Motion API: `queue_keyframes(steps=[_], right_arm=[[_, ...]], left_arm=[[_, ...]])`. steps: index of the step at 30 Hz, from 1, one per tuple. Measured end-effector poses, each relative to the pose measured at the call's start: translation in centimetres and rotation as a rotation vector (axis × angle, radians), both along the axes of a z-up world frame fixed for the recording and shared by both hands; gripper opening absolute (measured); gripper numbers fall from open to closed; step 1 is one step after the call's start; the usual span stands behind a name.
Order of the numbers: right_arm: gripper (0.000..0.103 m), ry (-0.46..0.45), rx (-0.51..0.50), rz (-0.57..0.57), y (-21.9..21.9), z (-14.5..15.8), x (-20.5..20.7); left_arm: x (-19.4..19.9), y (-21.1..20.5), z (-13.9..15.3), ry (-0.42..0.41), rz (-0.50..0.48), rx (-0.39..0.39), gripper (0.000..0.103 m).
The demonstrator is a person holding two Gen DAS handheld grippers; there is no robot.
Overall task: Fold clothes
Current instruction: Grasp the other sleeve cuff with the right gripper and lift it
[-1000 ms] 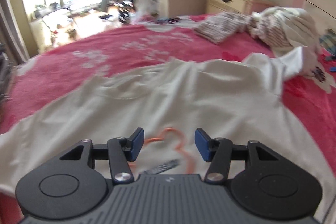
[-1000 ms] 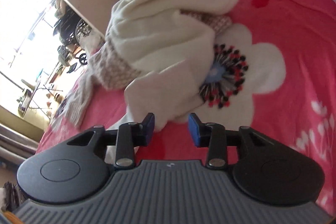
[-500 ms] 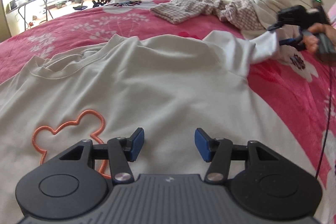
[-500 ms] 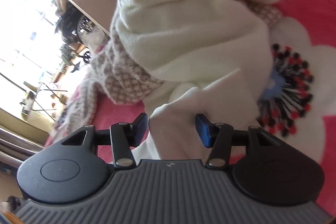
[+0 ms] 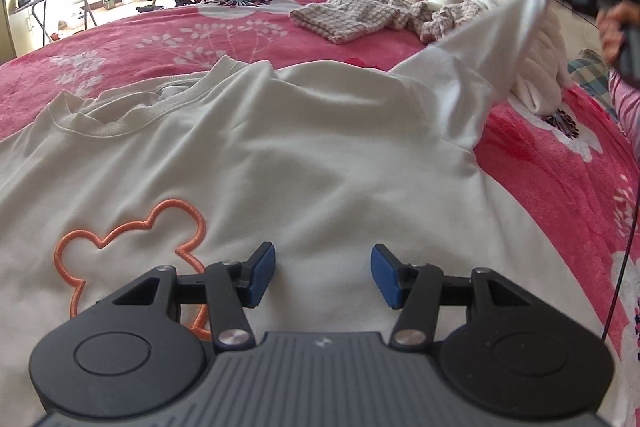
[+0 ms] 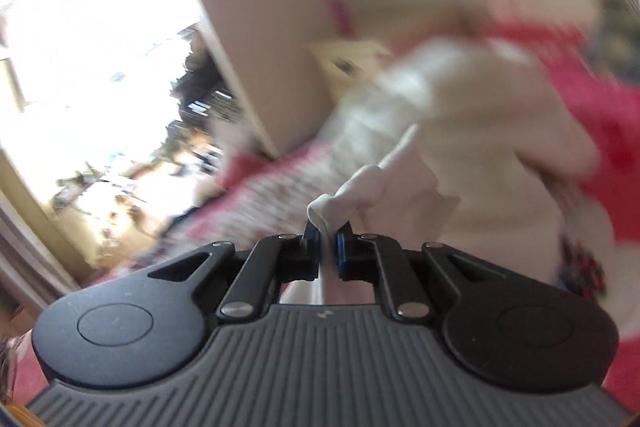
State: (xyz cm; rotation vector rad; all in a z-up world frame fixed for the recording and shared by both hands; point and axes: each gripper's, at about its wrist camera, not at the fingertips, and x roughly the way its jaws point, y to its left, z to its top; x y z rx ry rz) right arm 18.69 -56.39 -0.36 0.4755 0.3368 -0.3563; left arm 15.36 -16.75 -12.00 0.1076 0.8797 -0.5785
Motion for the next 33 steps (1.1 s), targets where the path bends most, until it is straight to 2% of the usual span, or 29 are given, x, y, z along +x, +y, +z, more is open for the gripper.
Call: queue_keyframes(steps=[4,9,15,19,21,22,24,28,31,33], right_arm=[[0.006,-0.092,-0.108,0.177,6.1,4.8,-1.0],[0.007,-0.149,-0.217,0.384,14.5,7.8,-2.3],[0.008,-0.146,-0.321,0.643,24.9,6.5,-4.0],[0.012,-0.025,-0.356,0.845,32.1,2.5,-6.4],[0.021,0.064,-0.366,0.957,35.8,-0.2,-8.0],[0.027,0.11,-0.356,1.013,37.4,-1.4,-8.9],[0.027,0.189,-0.327,1.119,40.1,-2.9,-11.0],[0.031,0.284,-0.226,1.241,41.6,-1.5,-14.7],[0.031,0.35,-0.019,1.224,38.5,1.6,-16.0],[0.031,0.355,0.178,1.175,35.1,4.0,-17.1]], left_arm=[[0.5,1.5,0.7,0.017,0.048,-0.034,0.055],[1.1,5.7,2.6,0.01,0.154,-0.069,0.055],[0.7,13.7,5.2,-0.027,0.33,-0.069,0.055],[0.3,19.0,6.4,-0.056,0.449,-0.034,0.055],[0.0,20.7,6.8,-0.06,0.487,-0.038,0.055],[-0.1,21.5,6.9,-0.061,0.504,-0.042,0.055],[-0.4,22.1,7.2,-0.062,0.511,-0.054,0.055],[-1.1,20.8,7.7,-0.054,0.439,-0.086,0.055],[-1.7,18.9,7.7,-0.052,0.35,-0.096,0.055],[-2.2,17.6,7.5,-0.062,0.292,-0.085,0.058]])
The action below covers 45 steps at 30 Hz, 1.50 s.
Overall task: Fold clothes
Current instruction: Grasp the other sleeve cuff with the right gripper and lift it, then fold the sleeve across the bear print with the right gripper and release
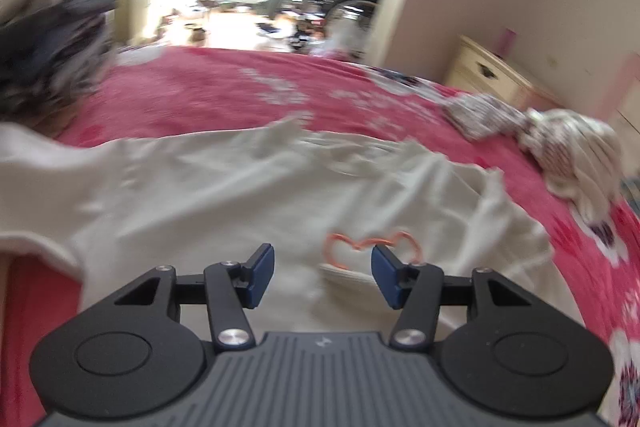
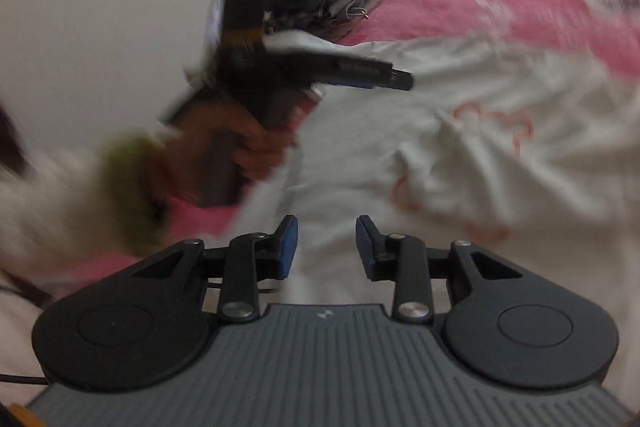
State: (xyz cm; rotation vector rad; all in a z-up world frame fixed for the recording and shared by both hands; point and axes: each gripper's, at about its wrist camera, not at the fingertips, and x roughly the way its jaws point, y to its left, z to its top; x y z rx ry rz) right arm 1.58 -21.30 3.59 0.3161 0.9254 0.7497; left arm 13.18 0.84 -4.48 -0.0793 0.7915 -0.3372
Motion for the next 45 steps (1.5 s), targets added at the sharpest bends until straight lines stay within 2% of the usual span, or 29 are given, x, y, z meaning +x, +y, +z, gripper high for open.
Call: queue_keyframes(steps=[3,5,6,8,11,14,15,16,17,18,19,20,22,25,28,33,36,39,41,43,45], right_arm=[[0.037,0.108,0.227,-0.16,-5.0,2.0,-1.7],[0.048,0.114,0.32,-0.307,-8.2,1.9,-3.3],[0.048,0.11,0.331,-0.368,-9.2,1.4,-3.6],[0.049,0.137,0.285,-0.471,-10.6,-0.4,-3.0],[0.049,0.263,0.276,-0.545,-11.7,-3.9,-1.4],[0.05,0.381,0.328,-0.588,-12.0,-7.1,-0.5],[0.05,0.411,0.342,-0.593,-12.0,-7.9,-0.5],[0.049,0.428,0.342,-0.596,-11.9,-8.6,-0.4],[0.049,0.432,0.324,-0.594,-11.7,-9.1,-0.2],[0.049,0.431,0.299,-0.591,-11.5,-9.5,0.2],[0.049,0.428,0.27,-0.587,-11.4,-9.9,0.5],[0.049,0.426,0.238,-0.587,-11.3,-10.4,0.9],[0.049,0.424,0.199,-0.586,-11.5,-11.5,1.5],[0.049,0.438,0.192,-0.602,-11.8,-12.5,2.3],[0.049,0.453,0.222,-0.615,-11.8,-13.3,2.7],[0.049,0.454,0.231,-0.625,-12.2,-13.6,2.0],[0.049,0.46,0.228,-0.652,-12.9,-14.0,1.3],[0.049,0.468,0.219,-0.691,-13.6,-14.6,0.6],[0.049,0.472,0.216,-0.707,-13.7,-14.9,0.2],[0.049,0.464,0.204,-0.71,-13.8,-14.8,0.1],[0.049,0.436,0.172,-0.698,-13.5,-14.3,0.1]], left_arm=[[-0.1,-1.8,-0.7,-0.001,-0.066,0.037,0.061],[0.5,-2.6,-1.4,0.016,-0.078,0.055,0.064],[0.8,-2.8,-1.8,0.027,-0.074,0.059,0.065],[1.8,-2.9,-2.8,0.063,-0.054,0.06,0.069],[3.3,-2.8,-4.4,0.135,-0.051,0.061,0.07],[4.0,-2.7,-5.5,0.167,-0.051,0.04,0.068],[4.1,-2.7,-5.7,0.162,-0.045,0.031,0.065],[4.0,-2.8,-5.8,0.152,-0.042,0.024,0.056],[3.9,-2.9,-5.8,0.139,-0.044,0.02,0.038],[3.8,-3.2,-5.8,0.119,-0.043,0.029,0.029],[3.6,-3.5,-5.7,0.097,-0.037,0.045,0.013],[3.4,-3.8,-5.6,0.076,-0.035,0.057,0.007],[2.8,-4.1,-5.2,0.043,-0.043,0.053,0.004],[1.4,-4.5,-3.9,-0.02,-0.071,0.045,0.003],[-1.6,-4.8,-1.3,-0.115,-0.13,0.04,0.003],[-9.8,-5.9,2.6,-0.261,-0.337,0.075,0.003],[-14.7,-6.8,2.4,-0.226,-0.512,0.13,0.004],[-18.4,-7.8,0.4,-0.116,-0.696,0.208,0.024],[-19.8,-7.9,-0.8,-0.058,-0.76,0.246,0.034],[-20.6,-7.7,-1.6,-0.004,-0.805,0.263,0.035],[-20.3,-6.9,-1.5,0.037,-0.807,0.237,0.036]])
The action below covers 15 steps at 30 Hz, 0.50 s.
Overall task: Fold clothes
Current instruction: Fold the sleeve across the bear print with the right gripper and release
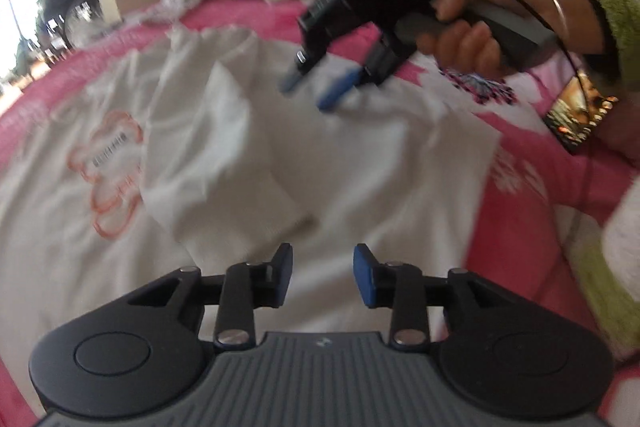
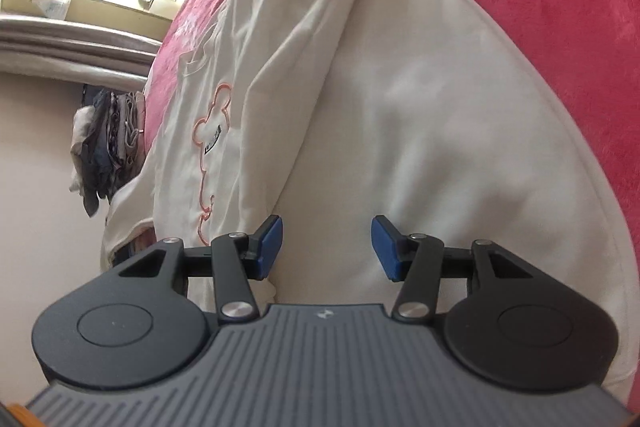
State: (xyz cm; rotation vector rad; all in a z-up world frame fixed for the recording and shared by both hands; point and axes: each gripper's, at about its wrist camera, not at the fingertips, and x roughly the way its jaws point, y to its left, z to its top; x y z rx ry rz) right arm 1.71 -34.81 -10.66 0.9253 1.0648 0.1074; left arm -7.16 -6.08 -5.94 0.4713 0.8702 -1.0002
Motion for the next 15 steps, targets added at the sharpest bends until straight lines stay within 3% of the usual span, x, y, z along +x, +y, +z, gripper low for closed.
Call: queue_keyframes(steps=[5,7,9,12,15], right_arm=[[0.049,-0.162,-0.155,0.135,2.9,3.5,1.2],[0.049,-0.195,-0.187,0.182,4.3,4.2,1.9],[0.049,-0.185,-0.172,0.193,5.0,4.1,2.4],[0.049,-0.105,-0.054,0.165,5.1,2.2,2.2],[0.049,-0.026,-0.003,0.188,5.8,-0.2,1.9]], left_arm=[[3.8,3.4,1.9,0.093,0.195,-0.15,0.045],[5.6,3.8,1.6,0.125,0.279,-0.168,0.045],[7.1,3.4,0.8,0.142,0.332,-0.143,0.048],[8.6,2.7,-0.8,0.174,0.383,-0.107,0.049],[9.2,2.3,-2.4,0.222,0.407,-0.116,0.043]])
